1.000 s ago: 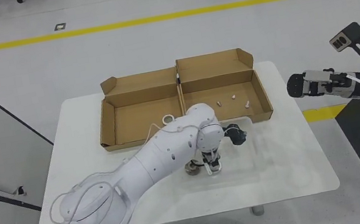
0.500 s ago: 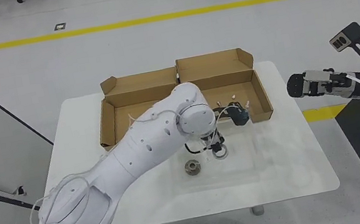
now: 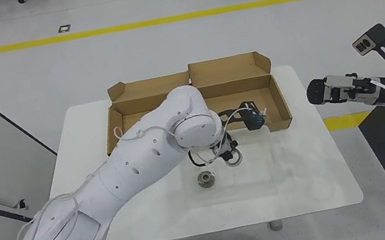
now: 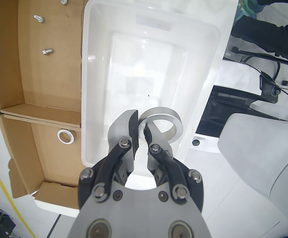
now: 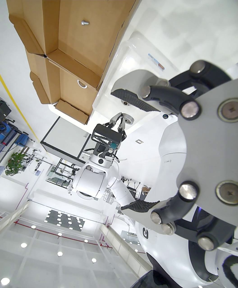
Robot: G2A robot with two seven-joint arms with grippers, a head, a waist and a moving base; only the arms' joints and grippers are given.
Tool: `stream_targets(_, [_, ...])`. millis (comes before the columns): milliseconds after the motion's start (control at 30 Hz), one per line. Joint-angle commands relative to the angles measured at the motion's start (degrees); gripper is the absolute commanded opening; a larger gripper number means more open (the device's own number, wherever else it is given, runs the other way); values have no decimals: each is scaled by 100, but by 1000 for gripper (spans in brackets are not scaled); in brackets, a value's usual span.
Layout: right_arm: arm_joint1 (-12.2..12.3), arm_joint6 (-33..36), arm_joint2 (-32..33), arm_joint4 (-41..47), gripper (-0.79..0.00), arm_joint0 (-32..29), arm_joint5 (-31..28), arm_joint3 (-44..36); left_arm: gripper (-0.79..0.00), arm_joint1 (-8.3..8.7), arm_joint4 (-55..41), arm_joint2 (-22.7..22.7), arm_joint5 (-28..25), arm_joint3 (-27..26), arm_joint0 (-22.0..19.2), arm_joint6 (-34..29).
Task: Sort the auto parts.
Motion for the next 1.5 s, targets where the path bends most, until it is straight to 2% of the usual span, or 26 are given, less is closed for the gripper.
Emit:
stream_targets(0, [0, 0, 0, 0, 0, 0, 0, 0, -785, 0, -1, 0, 0, -1, 0, 0])
stream_targets(167, [0, 0, 0, 0, 0, 0, 0, 0, -785, 0, -1, 0, 0, -1, 0, 0])
stream_targets(267, [0, 0, 0, 0, 0, 0, 0, 0, -785, 32, -142, -251, 120, 31, 63, 419])
stream_targets(433, [0, 0, 0, 0, 0, 0, 0, 0, -785, 212, -850, -1190, 200, -95, 192, 815])
stream_targets(667, [0, 0, 0, 0, 0, 0, 0, 0, -785, 497, -2204, -2589, -39, -578, 802, 1222])
stream_targets(900, [0, 0, 0, 0, 0, 0, 0, 0, -785, 637, -3723, -3548, -524, -974, 1369, 1894])
stream_targets(1100, [0, 0, 0, 0, 0, 0, 0, 0, -785, 669, -5383, -3947, -1311, -1047, 1585, 2122])
stream_targets(1233, [0, 0, 0, 0, 0, 0, 0, 0, -785, 671, -6657, -4001, -1845, -968, 1615, 1845])
stream_targets(1467, [0, 0, 0, 0, 0, 0, 0, 0, -785, 659, -8303, -3925, -1846, -1138, 1612, 1844])
